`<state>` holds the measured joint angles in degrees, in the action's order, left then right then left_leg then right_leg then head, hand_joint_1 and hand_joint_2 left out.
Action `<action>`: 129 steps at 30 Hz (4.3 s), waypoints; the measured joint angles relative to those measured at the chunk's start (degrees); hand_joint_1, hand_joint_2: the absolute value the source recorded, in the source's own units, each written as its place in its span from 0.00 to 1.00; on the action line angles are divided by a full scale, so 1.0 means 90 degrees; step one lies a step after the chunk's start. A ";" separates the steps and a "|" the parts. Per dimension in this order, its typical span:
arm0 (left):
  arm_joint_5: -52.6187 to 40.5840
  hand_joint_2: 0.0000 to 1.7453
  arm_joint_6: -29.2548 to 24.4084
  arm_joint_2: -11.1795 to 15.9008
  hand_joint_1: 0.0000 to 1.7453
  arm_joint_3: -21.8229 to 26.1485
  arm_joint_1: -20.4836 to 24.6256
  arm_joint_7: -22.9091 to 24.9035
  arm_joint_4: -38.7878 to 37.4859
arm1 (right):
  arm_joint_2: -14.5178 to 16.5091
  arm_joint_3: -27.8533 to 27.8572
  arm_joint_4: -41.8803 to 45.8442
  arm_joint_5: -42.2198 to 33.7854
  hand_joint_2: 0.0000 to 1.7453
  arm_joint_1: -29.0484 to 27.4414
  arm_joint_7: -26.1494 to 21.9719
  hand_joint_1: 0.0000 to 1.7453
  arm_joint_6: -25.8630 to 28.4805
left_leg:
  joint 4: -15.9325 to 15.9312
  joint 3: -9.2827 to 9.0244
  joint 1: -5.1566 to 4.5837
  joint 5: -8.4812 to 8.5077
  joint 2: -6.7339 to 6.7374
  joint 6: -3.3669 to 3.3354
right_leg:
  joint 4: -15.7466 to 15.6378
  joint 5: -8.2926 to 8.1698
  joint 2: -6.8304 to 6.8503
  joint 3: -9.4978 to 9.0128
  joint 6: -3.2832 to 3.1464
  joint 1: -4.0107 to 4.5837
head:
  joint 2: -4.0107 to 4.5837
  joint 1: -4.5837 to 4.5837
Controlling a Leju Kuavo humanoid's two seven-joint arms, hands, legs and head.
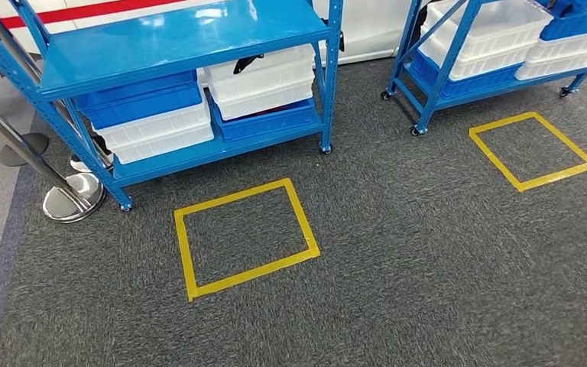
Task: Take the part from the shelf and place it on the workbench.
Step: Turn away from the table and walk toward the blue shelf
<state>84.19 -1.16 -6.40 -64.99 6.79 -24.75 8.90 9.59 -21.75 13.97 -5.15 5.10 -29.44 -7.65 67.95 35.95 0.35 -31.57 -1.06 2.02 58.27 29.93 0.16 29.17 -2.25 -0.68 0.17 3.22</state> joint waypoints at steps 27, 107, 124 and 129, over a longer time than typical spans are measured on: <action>-0.0007 0.00 -0.0022 0.0015 0.00 0.0366 0.0060 0.0044 0.0024 | -0.0069 0.0010 -0.0048 -0.0087 0.00 0.0046 -0.0097 0.00 -0.0036 | -0.0685 -0.1535 -0.0051 -0.0168 -0.0085 -0.0116 | 0.0367 -0.1117 -0.0031 0.1418 0.0095 0.0031 | -0.0001 -0.0003; -0.0036 0.00 -0.0001 -0.0135 0.00 0.0764 0.0058 0.0215 0.0087 | -0.0084 -0.0033 -0.0064 -0.0040 0.00 0.0028 0.0137 0.00 -0.0175 | -0.1342 -0.0840 -0.0020 0.0420 0.0114 -0.0402 | 0.0615 -0.0116 0.0041 0.0499 0.0400 -0.0005 | -0.0001 -0.0004; -0.0028 0.00 -0.0043 -0.0140 0.00 0.0987 0.0079 0.0359 0.0095 | -0.0123 -0.0032 -0.0073 -0.0058 0.00 0.0013 0.0216 0.00 -0.0172 | 0.0607 -0.0394 0.0011 -0.0147 0.0085 -0.0004 | 0.0040 -0.0468 -0.0008 0.0469 0.0054 -0.0006 | -0.0001 0.0002; -0.0033 0.00 -0.0056 -0.0138 0.00 0.0987 0.0033 0.0313 0.0095 | -0.0123 -0.0032 -0.0074 -0.0056 0.00 0.0007 0.0231 0.00 -0.0168 | -0.0085 0.0210 0.0029 -0.0519 0.0093 -0.0032 | 0.0006 -0.0014 -0.0088 -0.0148 0.0085 -0.0006 | -0.0001 0.0002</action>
<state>83.89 -1.67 -7.65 -56.11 7.09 -21.94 9.75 8.48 -22.03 13.31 -5.66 5.16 -27.36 -9.16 67.19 37.84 0.60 -36.25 -0.22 1.73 58.32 29.81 -0.63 27.84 -1.49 -0.73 0.17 3.24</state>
